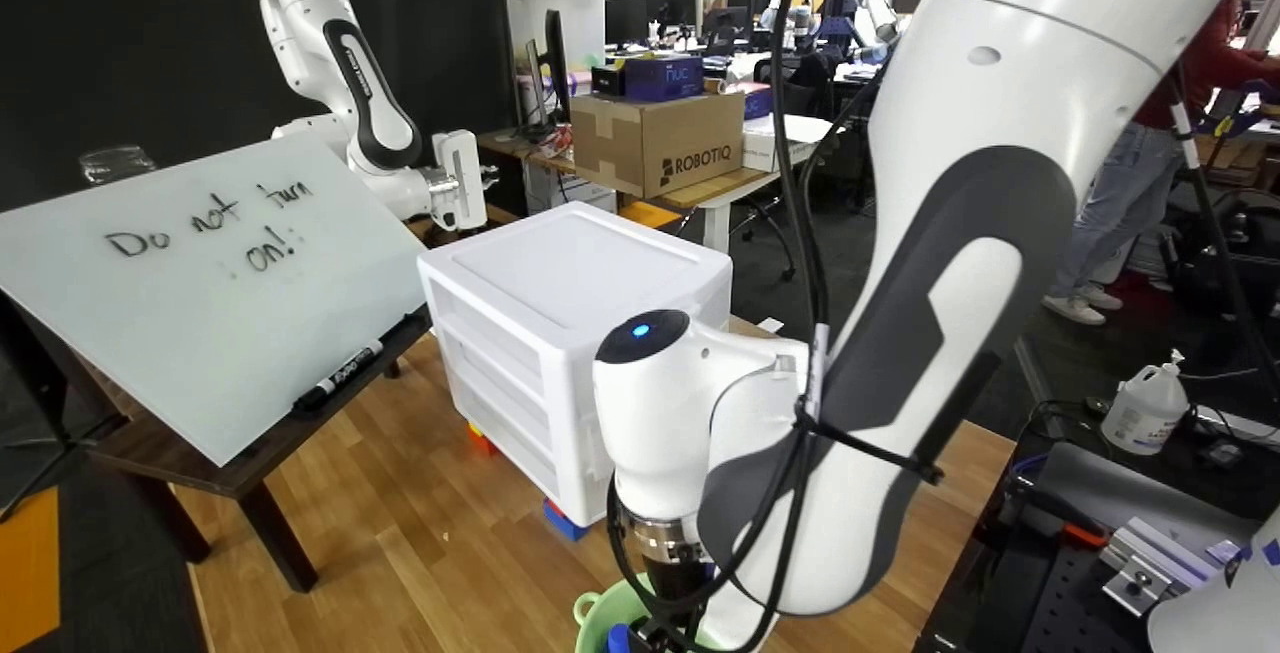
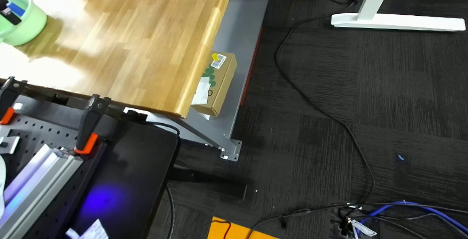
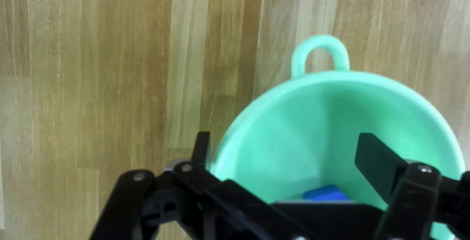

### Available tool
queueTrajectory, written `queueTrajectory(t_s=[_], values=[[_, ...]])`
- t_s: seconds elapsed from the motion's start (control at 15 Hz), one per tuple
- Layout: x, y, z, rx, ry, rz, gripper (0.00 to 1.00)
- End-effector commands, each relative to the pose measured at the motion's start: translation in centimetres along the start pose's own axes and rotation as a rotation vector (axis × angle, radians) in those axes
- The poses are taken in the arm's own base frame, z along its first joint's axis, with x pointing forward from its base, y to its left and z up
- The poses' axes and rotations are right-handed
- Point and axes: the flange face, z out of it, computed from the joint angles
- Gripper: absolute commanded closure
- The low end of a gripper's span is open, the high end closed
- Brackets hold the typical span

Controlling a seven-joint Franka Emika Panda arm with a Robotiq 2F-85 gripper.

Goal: Move the green bowl to the right

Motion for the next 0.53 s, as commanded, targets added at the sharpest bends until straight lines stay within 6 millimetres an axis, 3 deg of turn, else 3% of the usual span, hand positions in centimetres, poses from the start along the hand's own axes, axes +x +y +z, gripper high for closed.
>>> queueTrajectory(t_s=[0.0,0.2,0.47], values=[[-2.7,-1.1,-0.7,-0.015,0.081,0.015,0.00],[-4.3,-1.7,-0.8,-0.020,0.117,0.040,0.00],[-4.8,-0.8,-1.0,-0.027,0.138,0.067,0.00]])
